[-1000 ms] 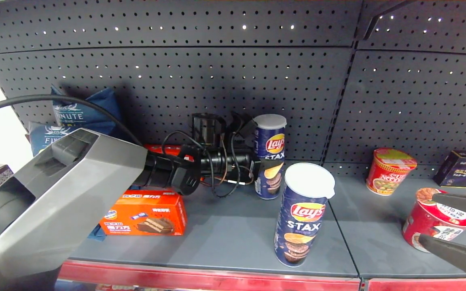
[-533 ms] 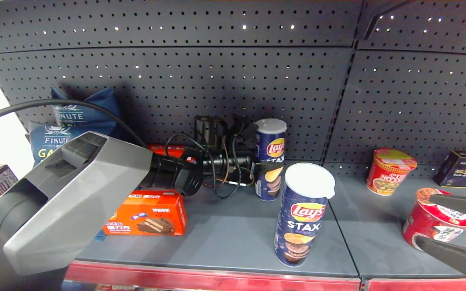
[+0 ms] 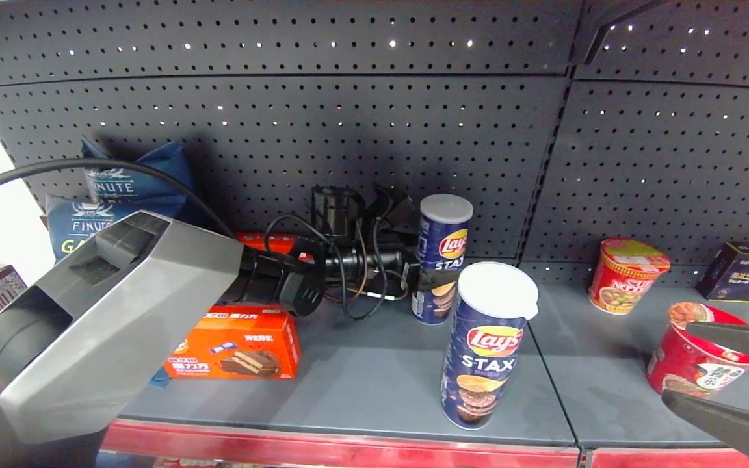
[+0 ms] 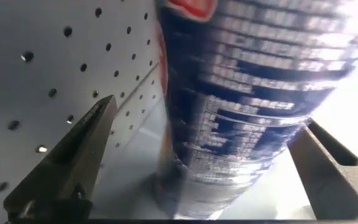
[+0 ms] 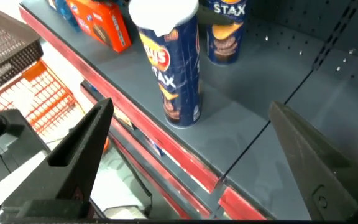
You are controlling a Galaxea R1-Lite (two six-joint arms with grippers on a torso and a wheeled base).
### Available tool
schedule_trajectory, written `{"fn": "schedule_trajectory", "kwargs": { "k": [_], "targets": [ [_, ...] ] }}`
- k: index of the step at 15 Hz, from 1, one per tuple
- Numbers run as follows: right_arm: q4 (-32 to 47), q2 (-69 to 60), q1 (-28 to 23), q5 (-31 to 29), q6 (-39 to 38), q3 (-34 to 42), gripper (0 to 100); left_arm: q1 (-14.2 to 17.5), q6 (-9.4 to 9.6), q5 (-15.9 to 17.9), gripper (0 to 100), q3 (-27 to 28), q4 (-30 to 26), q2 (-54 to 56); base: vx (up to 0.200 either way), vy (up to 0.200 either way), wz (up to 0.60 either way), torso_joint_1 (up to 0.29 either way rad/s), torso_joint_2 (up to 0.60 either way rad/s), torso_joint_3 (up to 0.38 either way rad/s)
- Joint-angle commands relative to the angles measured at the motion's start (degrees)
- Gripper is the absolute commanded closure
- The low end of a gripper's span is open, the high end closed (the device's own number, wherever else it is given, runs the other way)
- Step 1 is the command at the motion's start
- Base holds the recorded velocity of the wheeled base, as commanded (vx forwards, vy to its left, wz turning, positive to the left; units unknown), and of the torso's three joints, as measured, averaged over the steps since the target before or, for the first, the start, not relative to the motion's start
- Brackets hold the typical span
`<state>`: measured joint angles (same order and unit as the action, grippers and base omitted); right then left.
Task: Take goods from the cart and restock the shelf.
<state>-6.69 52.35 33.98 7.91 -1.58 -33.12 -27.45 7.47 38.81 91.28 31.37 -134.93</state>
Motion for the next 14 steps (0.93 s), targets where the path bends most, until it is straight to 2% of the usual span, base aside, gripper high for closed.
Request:
{"fn": "schedule_trajectory", "kwargs": {
  "k": [1,2,4,7,10,11,13,14],
  "targets": [
    [0.0,0.6,0.0,0.0,-0.1,1.1,0,1.2,2.20,-0.1,0,-1.9,-0.3,2.4,0.000,0.000,0.00,0.000,0.00,0.000],
    [0.2,0.8,0.0,-0.2,0.0,2.2,0,1.3,3.78,-0.7,0,-5.8,-0.3,4.8,0.000,0.000,0.00,0.000,0.00,0.000],
    [0.5,2.3,0.3,-0.6,-0.1,3.3,0,1.3,3.95,-3.1,0,-11.6,0.3,9.2,0.000,0.000,0.00,0.000,0.00,0.000],
    [0.2,5.0,-0.3,-1.0,-0.1,5.0,0,1.3,3.87,-5.7,0,-14.4,0.3,14.3,0.000,0.000,0.00,0.000,0.00,0.000],
    [0.1,8.7,-0.3,-6.3,-1.0,4.9,0,1.4,3.34,-8.9,0,-21.0,0.2,21.4,0.000,0.000,0.00,0.000,0.00,0.000],
    [0.0,9.7,-0.3,-7.8,-2.5,4.5,0,1.3,3.34,-10.4,0,-24.4,0.3,24.0,0.000,0.000,0.00,0.000,0.00,0.000],
    [0.0,12.6,-0.3,-12.4,-5.6,3.8,0,1.3,3.07,-16.1,0,-30.7,0.2,30.0,0.000,0.000,0.00,0.000,0.00,0.000],
    [-0.1,14.0,-0.3,-15.0,-7.8,3.7,0,1.3,2.02,-19.0,0,-33.9,0.1,33.3,0.000,0.000,0.00,0.000,0.00,0.000]
  ]
}}
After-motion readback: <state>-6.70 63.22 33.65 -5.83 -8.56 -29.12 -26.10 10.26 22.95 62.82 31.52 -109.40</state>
